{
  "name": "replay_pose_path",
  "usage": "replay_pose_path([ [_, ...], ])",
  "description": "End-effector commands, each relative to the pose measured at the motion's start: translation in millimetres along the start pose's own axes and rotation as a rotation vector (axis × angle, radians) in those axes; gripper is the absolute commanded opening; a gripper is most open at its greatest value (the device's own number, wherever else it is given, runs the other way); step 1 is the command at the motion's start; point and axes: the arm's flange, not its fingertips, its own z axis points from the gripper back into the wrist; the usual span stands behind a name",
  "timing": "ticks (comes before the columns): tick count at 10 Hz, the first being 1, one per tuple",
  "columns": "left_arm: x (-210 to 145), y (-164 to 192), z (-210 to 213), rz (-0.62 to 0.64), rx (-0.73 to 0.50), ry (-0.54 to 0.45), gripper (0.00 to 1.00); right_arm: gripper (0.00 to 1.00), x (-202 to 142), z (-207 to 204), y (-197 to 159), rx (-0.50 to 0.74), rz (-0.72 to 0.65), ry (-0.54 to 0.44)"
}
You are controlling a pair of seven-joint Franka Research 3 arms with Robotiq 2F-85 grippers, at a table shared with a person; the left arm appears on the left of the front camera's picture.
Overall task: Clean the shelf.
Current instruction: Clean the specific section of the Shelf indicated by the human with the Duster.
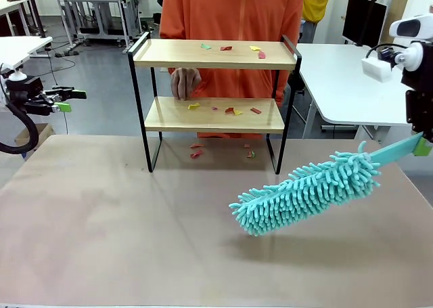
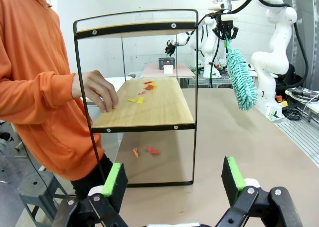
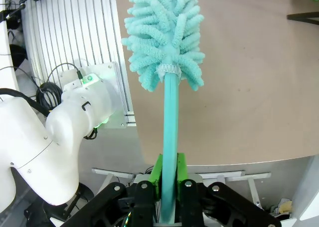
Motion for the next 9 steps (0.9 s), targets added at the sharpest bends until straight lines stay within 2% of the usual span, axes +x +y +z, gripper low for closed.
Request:
replay_pose_path([
  [1, 2, -1, -1, -0.001, -0.005, 0.003, 1.0, 0.13, -3, 1, 2, -0.003, 0.008, 0.006],
  [4, 2, -1, -1, -0.001, -0.005, 0.003, 1.0, 0.13, 0, 0, 0, 0.0, 0.0, 0.0],
  [5, 2, -1, -1, -0.001, -0.005, 0.003, 1.0, 0.13, 20, 11, -6, -0.019, -0.091, -0.143],
  [6, 2, -1, -1, -0.001, -0.005, 0.003, 1.0, 0.13, 36, 15, -4, -0.065, -0.217, -0.163],
  [9, 2, -1, -1, -0.001, -0.005, 0.003, 1.0, 0.13, 89, 23, 28, -0.128, -0.309, -0.318],
])
